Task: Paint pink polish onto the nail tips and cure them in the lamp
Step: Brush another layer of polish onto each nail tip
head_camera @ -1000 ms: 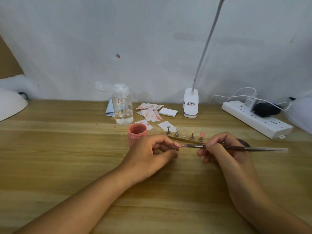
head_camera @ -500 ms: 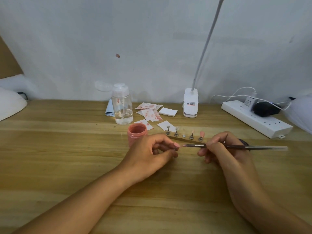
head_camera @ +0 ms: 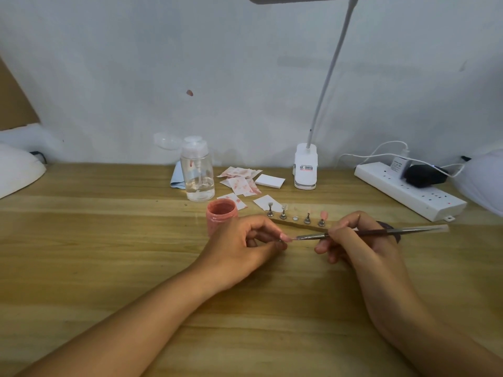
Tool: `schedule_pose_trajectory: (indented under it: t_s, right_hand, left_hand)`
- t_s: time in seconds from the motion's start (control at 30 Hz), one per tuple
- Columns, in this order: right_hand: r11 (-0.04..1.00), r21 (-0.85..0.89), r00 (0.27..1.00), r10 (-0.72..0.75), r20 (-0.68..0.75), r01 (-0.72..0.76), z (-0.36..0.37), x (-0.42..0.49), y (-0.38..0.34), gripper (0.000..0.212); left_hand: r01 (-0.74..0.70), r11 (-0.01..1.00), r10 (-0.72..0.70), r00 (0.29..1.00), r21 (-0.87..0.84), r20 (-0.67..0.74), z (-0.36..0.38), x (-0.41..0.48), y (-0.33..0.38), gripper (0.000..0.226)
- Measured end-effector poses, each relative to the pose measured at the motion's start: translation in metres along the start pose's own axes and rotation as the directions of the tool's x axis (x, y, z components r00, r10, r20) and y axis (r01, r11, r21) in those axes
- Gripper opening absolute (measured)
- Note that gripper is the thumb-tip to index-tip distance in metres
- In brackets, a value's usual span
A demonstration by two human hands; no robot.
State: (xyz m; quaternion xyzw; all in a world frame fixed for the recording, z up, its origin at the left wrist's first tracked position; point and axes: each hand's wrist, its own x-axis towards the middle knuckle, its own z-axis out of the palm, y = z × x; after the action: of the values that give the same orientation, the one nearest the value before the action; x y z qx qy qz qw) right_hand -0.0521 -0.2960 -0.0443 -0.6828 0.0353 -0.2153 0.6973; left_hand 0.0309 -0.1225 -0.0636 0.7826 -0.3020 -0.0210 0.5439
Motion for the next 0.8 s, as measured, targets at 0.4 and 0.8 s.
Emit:
schedule_pose_trajectory:
  t_s: [0.4, 0.8]
  right_hand:
    - [1.000, 0.023, 0.999, 0.009, -0.032, -0.009, -0.0010, 0.0022, -0.0011, 0.016]
    - [1.000, -0.018, 1.000, 0.001, -0.015, -0.001, 0.0025, 0.0030, 0.0001, 0.018]
  left_hand:
    - [0.018, 1.000, -0.019, 1.000, -0.023, -0.012, -0.0002, 0.0011, -0.0017, 0.007]
    - [-0.004, 1.000, 0.004, 1.000, -0.001, 0.002, -0.0021, 0.0024, -0.0037, 0.006]
